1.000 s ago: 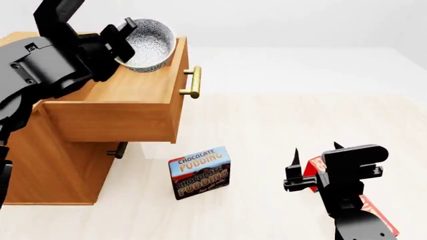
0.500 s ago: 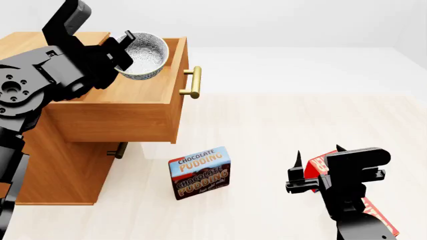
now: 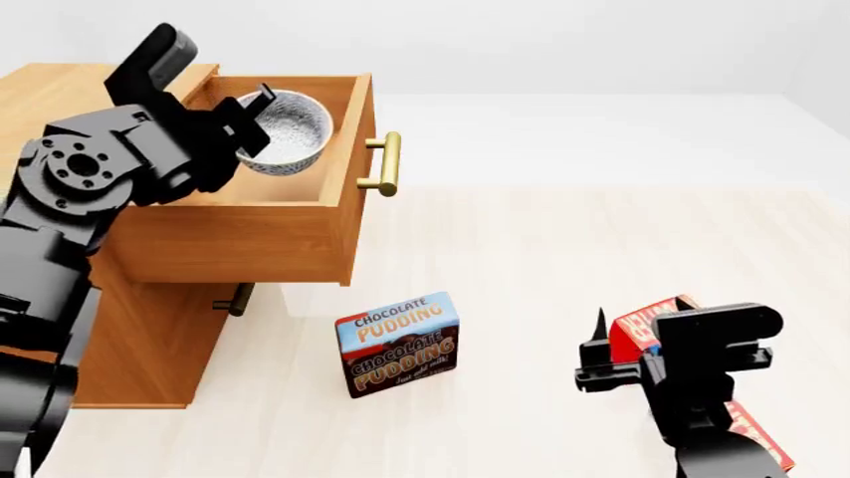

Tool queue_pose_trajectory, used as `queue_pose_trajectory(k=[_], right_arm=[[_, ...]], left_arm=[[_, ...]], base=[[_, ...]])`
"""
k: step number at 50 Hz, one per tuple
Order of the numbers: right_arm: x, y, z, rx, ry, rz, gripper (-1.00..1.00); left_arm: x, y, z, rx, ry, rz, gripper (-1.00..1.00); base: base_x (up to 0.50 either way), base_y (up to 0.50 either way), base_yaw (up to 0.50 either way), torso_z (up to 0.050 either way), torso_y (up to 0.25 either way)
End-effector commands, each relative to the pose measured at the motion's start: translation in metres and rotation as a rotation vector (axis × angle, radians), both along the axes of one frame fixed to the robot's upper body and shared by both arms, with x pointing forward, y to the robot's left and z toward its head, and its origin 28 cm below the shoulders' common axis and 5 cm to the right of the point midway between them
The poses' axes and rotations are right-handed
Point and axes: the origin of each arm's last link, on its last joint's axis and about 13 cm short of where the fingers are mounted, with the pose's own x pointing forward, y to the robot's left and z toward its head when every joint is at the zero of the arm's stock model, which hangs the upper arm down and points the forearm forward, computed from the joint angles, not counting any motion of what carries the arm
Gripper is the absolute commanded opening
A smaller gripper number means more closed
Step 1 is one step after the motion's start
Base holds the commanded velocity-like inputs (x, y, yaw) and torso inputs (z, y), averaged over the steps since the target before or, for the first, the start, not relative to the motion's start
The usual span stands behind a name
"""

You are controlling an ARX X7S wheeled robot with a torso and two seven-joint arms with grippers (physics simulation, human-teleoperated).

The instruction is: Put the bowl in the top drawer of the cabinet.

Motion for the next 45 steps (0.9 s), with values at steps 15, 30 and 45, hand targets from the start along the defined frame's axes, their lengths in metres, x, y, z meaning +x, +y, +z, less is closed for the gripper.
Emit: queue_pose_trajectory(k=[15, 30, 45], right_arm=[[-0.0006, -0.0037, -0.0034, 0.001, 0.012, -0.012, 1.00], [-0.0023, -0.0058, -0.0013, 0.003, 0.009, -0.021, 1.00], [-0.0024, -0.0057, -0.0004, 0.000, 0.007, -0.020, 1.00]], left_arm=[[0.0087, 0.0007, 0.0029, 0.021, 0.037, 0.107, -1.00], [0.0079, -0.0003, -0.0021, 0.009, 0.044, 0.078, -1.00], [0.0079, 0.0023, -0.0023, 0.020, 0.034, 0.079, 1.00]], base=[[0.00, 0.00, 0.00, 0.000, 0.000], [0.00, 0.00, 0.00, 0.000, 0.001], [0.00, 0.00, 0.00, 0.000, 0.000]])
